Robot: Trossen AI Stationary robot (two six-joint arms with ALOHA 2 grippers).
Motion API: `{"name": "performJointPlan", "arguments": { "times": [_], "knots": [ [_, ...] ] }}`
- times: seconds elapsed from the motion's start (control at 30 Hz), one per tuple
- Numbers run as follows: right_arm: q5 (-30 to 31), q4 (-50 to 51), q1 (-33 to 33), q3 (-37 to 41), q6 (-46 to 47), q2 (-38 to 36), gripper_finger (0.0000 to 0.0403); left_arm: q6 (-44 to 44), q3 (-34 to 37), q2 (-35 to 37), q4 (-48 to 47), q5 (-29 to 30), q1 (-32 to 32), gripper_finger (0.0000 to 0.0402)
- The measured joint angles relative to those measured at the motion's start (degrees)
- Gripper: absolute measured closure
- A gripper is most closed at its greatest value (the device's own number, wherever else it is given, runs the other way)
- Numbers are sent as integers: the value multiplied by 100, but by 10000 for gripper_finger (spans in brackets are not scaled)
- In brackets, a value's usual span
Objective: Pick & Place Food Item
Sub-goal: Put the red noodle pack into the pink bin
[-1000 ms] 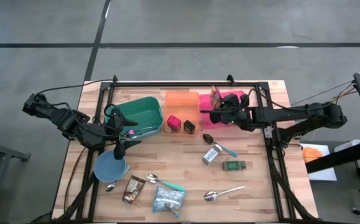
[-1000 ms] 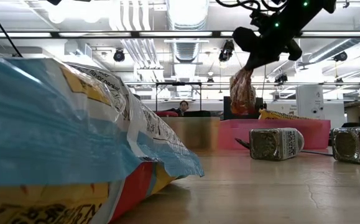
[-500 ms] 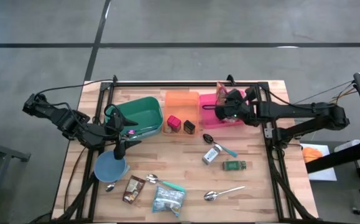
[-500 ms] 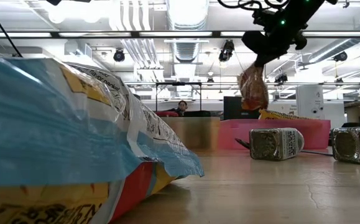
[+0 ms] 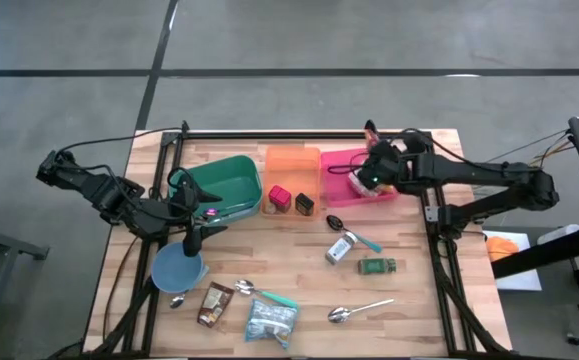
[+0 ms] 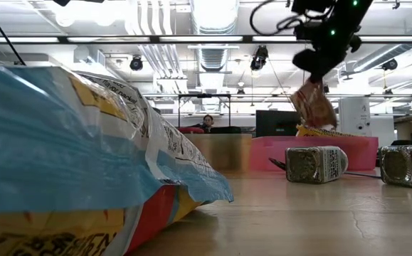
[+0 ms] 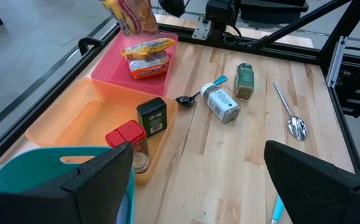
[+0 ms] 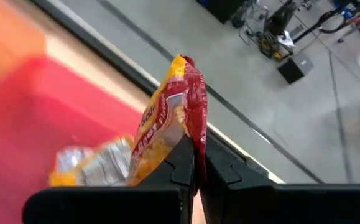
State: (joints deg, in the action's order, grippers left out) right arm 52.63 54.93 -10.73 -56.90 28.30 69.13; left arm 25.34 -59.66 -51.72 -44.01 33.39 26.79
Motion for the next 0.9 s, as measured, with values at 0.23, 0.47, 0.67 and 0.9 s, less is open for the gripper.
{"name": "performJointPlan", "arguments": {
  "times": [0.23,0.47,0.67,0.9],
  "knots": [
    [27,60,-73,9,-659,686,395,4,0,0,0,-2,0,38],
    [-13,194,-178,13,-983,1695,395,4,0,0,-2,0,0,38],
    [-470,455,-405,15,-548,2212,395,4,0,0,-53,0,0,38],
    [-647,155,-414,19,-572,2079,395,4,0,-2,-57,0,-2,38]
  ]
}}
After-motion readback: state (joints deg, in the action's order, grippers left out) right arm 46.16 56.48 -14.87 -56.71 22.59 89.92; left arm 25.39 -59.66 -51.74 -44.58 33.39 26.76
